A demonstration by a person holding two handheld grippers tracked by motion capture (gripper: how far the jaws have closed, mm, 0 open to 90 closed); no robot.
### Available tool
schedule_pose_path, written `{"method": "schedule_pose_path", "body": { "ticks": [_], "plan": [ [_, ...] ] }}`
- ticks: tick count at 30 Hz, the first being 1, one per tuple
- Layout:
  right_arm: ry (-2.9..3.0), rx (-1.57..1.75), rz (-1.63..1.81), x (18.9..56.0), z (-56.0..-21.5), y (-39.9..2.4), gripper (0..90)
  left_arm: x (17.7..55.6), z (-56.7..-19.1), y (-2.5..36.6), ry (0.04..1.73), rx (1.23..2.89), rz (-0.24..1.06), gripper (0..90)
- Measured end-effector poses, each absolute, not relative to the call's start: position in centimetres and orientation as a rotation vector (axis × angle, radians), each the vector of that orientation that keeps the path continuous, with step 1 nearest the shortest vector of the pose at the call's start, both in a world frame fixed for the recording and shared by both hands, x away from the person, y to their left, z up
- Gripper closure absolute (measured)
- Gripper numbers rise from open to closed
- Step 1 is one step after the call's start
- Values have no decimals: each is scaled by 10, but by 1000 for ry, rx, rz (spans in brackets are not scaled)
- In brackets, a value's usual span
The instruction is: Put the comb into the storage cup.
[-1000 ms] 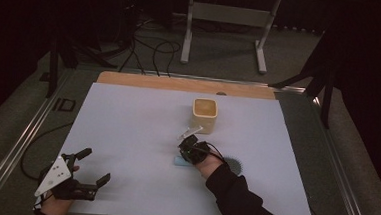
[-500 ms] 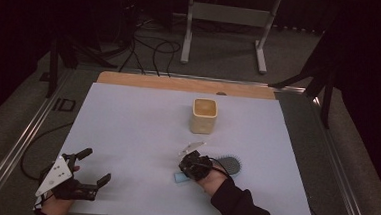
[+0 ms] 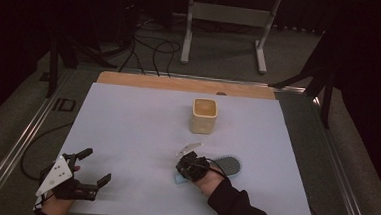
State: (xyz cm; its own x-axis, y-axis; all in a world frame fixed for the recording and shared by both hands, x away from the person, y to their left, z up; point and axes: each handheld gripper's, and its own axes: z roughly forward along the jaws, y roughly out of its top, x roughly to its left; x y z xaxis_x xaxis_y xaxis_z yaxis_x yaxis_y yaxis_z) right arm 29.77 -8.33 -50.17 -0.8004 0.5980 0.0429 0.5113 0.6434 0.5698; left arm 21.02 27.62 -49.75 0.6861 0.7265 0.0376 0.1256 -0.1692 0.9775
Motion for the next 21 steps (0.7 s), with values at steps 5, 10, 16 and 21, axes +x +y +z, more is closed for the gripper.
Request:
{"method": "schedule_pose_path", "body": {
  "ticks": [5, 10, 16, 21],
  "plan": [
    [2718, 932, 882, 290, -504, -91, 900, 210, -497, 276, 697, 1684, 624, 0],
    [2721, 951, 894, 278, -505, -100, 900, 210, -497, 276, 696, 1685, 623, 0],
    [2731, 947, 896, 264, -503, -117, 900, 211, -497, 276, 698, 1684, 620, 0],
    [2731, 957, 897, 253, -500, -133, 900, 211, -497, 275, 697, 1686, 621, 0]
  ]
}}
